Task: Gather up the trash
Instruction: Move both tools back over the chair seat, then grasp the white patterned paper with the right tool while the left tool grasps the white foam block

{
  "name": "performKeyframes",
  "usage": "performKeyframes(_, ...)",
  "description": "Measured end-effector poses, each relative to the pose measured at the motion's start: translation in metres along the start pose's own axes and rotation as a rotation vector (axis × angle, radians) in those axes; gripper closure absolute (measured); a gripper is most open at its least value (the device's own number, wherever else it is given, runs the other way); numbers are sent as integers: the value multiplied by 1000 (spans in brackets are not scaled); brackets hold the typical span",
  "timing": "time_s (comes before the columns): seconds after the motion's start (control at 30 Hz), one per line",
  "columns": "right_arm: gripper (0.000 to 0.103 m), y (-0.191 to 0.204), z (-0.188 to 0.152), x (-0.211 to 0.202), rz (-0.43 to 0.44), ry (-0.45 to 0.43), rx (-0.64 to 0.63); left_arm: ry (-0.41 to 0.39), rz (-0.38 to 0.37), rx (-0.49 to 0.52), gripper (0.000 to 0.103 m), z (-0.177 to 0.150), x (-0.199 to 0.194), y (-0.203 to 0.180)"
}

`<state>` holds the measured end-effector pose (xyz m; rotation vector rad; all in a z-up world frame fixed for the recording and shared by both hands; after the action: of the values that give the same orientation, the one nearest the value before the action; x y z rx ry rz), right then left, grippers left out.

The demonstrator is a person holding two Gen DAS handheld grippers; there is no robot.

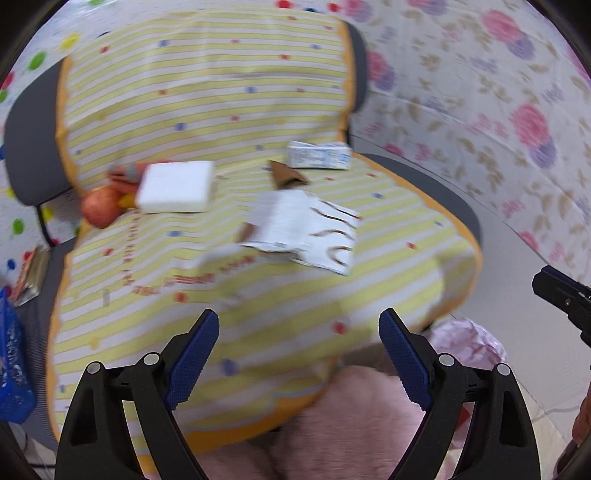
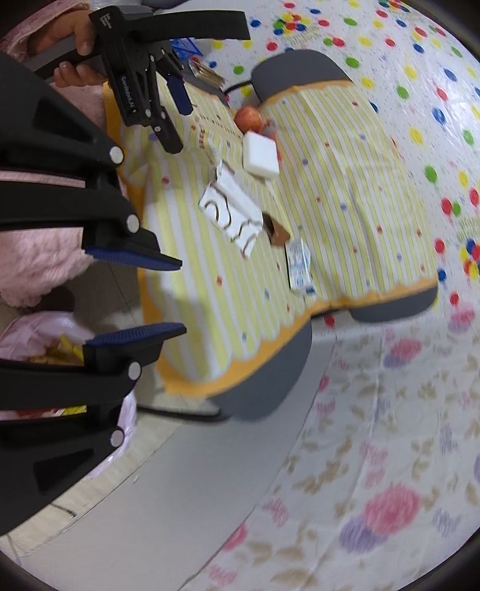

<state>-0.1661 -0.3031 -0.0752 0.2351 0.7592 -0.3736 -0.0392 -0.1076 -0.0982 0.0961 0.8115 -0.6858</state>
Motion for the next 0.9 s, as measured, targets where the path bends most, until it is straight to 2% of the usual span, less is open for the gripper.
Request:
performKeyframes(0.33, 74, 73, 44, 42, 122, 5, -109, -14, 110, -86, 15, 19, -6, 61)
performKeyframes(0.57, 74, 112, 53, 81, 133, 62, -123, 11, 143, -131, 15, 24, 4, 97)
performKeyframes(0.7, 60, 125, 56, 105, 137, 101, -108, 7, 159, -134, 15, 32, 7, 116)
performKeyframes(0.9, 58, 149, 58, 148, 147, 164, -79, 29, 170, -147, 15, 38, 21, 133)
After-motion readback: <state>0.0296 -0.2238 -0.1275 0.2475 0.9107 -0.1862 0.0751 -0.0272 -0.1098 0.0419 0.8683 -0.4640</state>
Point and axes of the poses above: each gripper's, at about its wrist camera, not at the fingertips, and x roughly the way its jaws point, y to its left, z to its top, the point moved 3 cm from there along x, roughly the way its jaws point, and after that the axes turned 12 degrees about -z, right-handed, at the moved point
